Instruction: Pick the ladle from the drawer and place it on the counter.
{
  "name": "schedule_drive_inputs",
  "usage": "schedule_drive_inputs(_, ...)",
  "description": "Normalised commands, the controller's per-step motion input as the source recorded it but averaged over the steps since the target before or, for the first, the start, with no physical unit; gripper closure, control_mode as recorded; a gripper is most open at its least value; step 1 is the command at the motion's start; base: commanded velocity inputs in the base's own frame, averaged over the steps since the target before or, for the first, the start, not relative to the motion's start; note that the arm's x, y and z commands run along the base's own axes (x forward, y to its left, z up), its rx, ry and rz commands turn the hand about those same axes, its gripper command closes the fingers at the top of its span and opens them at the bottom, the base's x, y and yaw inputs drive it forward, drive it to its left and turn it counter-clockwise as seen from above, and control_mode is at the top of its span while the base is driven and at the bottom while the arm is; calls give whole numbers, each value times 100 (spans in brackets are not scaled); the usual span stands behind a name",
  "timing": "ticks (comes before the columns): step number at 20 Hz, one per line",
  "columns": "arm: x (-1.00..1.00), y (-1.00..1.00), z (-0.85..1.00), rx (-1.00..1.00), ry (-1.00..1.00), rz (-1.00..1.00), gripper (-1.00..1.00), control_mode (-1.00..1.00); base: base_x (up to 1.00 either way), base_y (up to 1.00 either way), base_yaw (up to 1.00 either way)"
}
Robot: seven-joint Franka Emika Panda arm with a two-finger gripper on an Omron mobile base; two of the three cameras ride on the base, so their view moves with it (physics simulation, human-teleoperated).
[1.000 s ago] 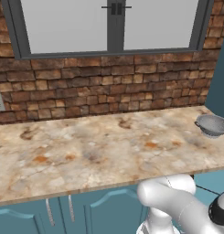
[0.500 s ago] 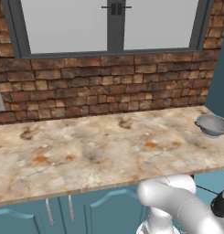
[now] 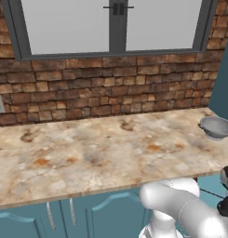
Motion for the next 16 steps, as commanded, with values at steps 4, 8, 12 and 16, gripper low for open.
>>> schedule_drive_inputs(4, 0, 6, -83, 1, 1, 15, -100, -100, 0, 0, 0)
schedule_drive_inputs(8, -39, 4, -64, 0, 0, 16, -100, -100, 0, 0, 0)
schedule_drive_inputs(12, -100, 5, -45, 2, -1, 22, -100, -100, 0, 0, 0)
schedule_drive_inputs(16, -100, 1, -34, 7, 0, 23, -100, -100, 0, 0, 0)
